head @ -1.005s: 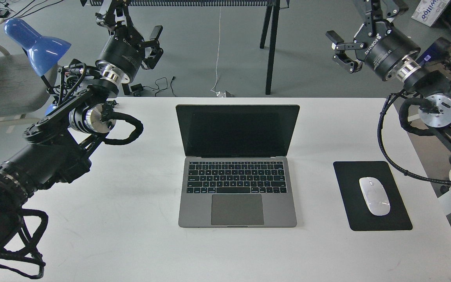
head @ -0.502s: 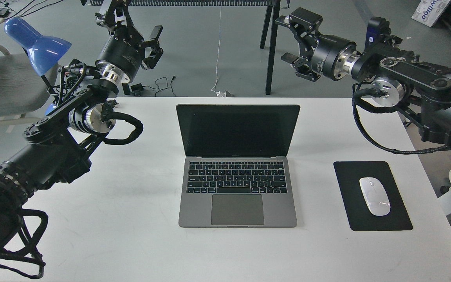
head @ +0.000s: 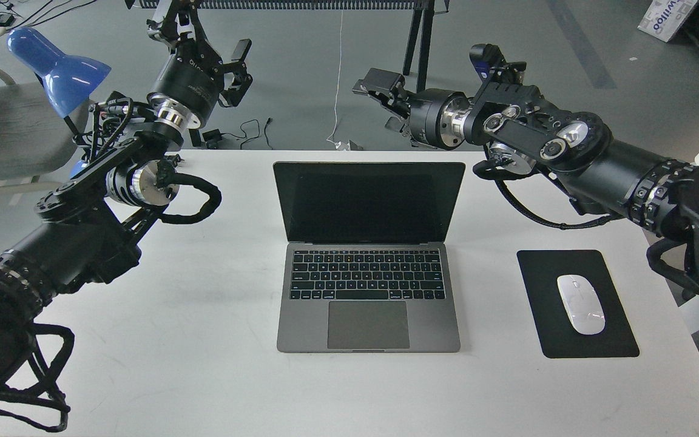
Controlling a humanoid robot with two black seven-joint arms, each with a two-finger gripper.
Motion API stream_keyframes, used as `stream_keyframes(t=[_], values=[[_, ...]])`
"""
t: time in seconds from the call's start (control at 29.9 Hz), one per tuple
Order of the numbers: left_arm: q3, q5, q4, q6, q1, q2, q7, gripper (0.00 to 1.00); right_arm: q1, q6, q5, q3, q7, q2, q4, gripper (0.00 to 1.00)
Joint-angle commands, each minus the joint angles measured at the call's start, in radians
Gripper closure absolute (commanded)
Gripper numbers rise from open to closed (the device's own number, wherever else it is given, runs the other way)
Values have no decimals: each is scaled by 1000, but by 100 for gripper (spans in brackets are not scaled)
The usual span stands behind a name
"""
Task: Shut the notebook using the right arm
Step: 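Swing the right gripper over toward the top of the laptop screen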
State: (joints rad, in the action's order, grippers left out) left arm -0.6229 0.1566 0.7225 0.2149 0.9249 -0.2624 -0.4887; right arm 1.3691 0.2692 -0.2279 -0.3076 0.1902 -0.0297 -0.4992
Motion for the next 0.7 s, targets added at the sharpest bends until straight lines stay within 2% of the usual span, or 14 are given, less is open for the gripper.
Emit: stream_keyframes(t=[0.0,0.67], values=[[0,0,0,0,0,0,0,0,-4,1,-1,-21,0,13,8,0],[0,-2,2,0,0,0,0,0,-18,11,-18,-44,2,27,-12,0]])
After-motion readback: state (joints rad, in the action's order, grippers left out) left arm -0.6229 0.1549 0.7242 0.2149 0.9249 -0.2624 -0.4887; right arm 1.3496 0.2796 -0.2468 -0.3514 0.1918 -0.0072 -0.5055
